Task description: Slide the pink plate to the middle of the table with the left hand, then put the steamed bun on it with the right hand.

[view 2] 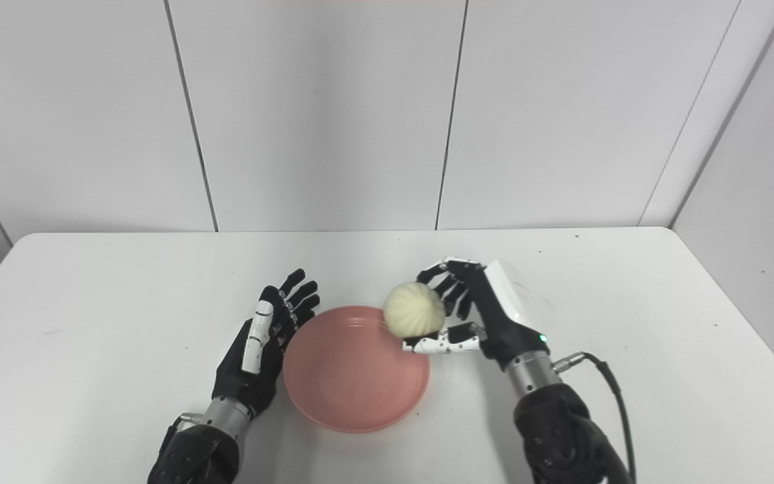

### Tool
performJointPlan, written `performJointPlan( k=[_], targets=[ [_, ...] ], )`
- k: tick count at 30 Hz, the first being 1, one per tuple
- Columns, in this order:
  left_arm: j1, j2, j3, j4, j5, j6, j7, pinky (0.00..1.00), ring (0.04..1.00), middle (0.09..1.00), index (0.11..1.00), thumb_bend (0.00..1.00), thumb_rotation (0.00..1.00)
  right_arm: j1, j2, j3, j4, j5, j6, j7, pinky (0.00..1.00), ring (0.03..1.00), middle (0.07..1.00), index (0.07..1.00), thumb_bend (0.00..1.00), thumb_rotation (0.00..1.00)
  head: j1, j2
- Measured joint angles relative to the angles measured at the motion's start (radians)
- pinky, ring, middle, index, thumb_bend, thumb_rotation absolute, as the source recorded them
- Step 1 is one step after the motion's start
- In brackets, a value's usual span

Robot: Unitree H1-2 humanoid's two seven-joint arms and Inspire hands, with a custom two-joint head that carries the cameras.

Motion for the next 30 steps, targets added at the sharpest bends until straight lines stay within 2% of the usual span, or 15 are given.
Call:
performJointPlan(
  k=[3, 10, 15, 19, 28, 30],
  targets=[
    [0.003, 0.000, -0.002, -0.004, -0.003, 0.002, -0.005, 0.97, 0.931, 0.922, 0.911, 0.64, 0.99, 0.011, 0.018, 0.025, 0.031, -0.023, -0.025, -0.021, 0.29, 0.352, 0.453, 0.552, 0.50, 0.00, -0.006, 0.002],
    [0.005, 0.003, -0.007, -0.006, -0.002, 0.003, -0.019, 0.95, 0.919, 0.913, 0.904, 0.65, 0.99, 0.024, 0.028, 0.043, 0.125, -0.043, -0.118, -0.086, 0.25, 0.346, 0.453, 0.549, 0.50, 0.00, -0.017, 0.003],
    [0.016, 0.002, -0.011, -0.021, -0.002, 0.008, -0.019, 0.95, 0.917, 0.906, 0.895, 0.66, 0.97, 0.024, 0.027, 0.065, 0.162, -0.067, -0.133, -0.095, 0.31, 0.367, 0.465, 0.554, 0.51, 0.00, -0.022, 0.005],
    [0.018, 0.002, -0.013, -0.022, -0.002, 0.009, -0.019, 0.94, 0.915, 0.903, 0.890, 0.66, 0.98, 0.025, 0.019, 0.083, 0.196, -0.085, -0.178, -0.104, 0.34, 0.381, 0.479, 0.554, 0.51, 0.00, -0.022, 0.006],
    [0.020, 0.002, -0.015, -0.025, -0.003, 0.010, -0.020, 0.95, 0.920, 0.909, 0.897, 0.65, 0.97, 0.021, 0.010, 0.098, 0.233, -0.118, -0.203, -0.129, 0.36, 0.384, 0.490, 0.554, 0.51, 0.00, -0.022, 0.008],
    [0.020, 0.002, -0.014, -0.025, -0.003, 0.010, -0.020, 0.95, 0.918, 0.909, 0.897, 0.66, 0.97, 0.018, 0.008, 0.102, 0.237, -0.126, -0.212, -0.132, 0.37, 0.397, 0.515, 0.542, 0.51, 0.00, -0.022, 0.008]
  ],
)
